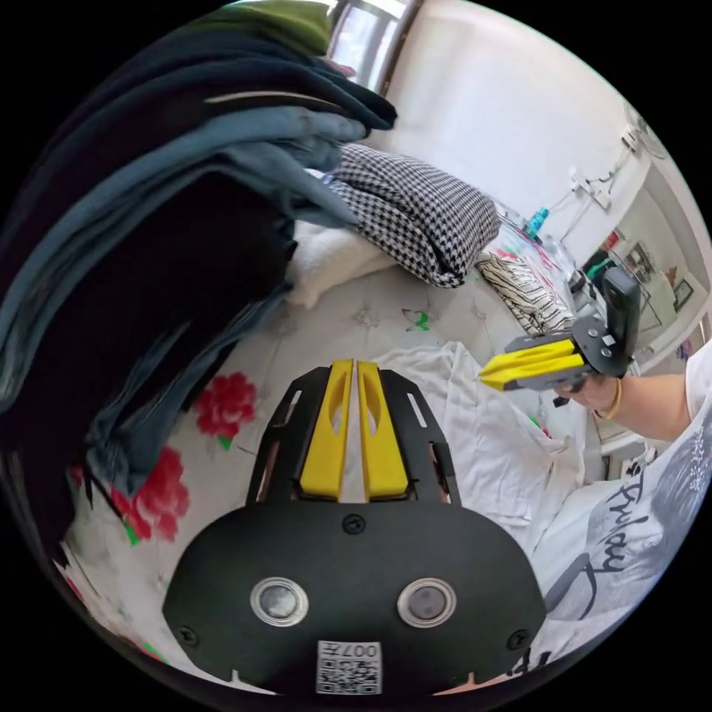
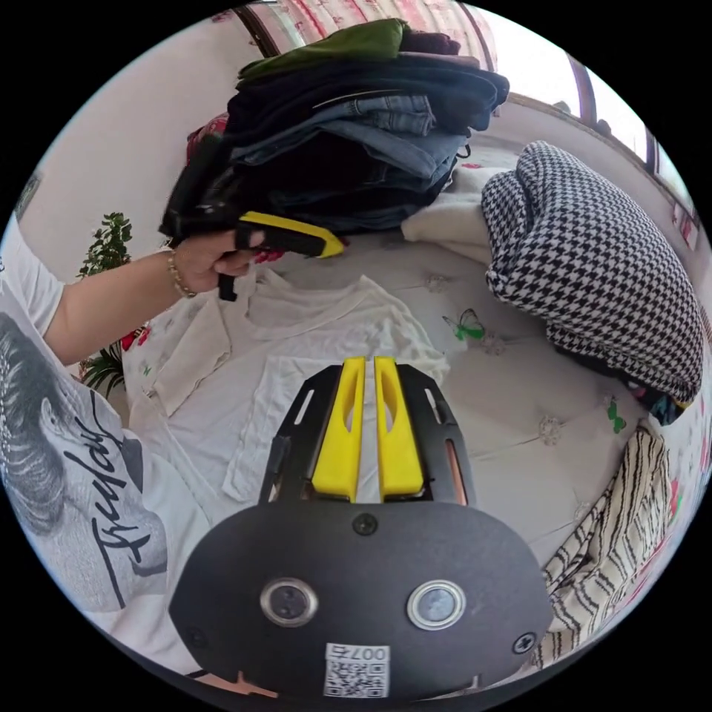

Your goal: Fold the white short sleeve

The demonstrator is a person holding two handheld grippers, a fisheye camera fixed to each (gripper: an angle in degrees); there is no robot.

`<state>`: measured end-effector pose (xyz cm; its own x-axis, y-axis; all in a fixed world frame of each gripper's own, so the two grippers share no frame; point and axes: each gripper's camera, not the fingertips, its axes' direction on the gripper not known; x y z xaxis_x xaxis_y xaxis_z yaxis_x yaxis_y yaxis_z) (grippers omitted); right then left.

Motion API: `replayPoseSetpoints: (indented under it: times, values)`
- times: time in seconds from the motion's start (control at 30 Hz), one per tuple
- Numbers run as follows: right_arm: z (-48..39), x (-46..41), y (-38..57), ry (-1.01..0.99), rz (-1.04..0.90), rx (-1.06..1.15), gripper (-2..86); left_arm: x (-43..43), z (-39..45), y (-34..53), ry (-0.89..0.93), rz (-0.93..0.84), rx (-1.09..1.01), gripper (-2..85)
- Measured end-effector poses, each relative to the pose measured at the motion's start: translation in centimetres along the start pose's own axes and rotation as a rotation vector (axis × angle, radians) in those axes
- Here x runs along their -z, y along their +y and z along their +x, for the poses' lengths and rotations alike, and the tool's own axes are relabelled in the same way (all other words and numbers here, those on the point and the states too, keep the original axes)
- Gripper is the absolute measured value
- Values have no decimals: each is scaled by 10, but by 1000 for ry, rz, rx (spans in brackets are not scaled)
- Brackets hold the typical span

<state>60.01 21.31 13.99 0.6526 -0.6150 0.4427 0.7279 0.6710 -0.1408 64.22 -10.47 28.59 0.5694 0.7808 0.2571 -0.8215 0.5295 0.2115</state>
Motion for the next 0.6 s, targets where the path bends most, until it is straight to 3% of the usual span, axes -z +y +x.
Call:
replayPoseSetpoints:
  times: [0.4, 0.6]
  values:
    - [-39, -9, 3, -78, -105, 67, 8, 89, -6, 163, -177, -181, 329, -10]
    - [-27, 31, 36, -82, -100, -65, 29, 124, 6, 220, -173, -153, 515, -8]
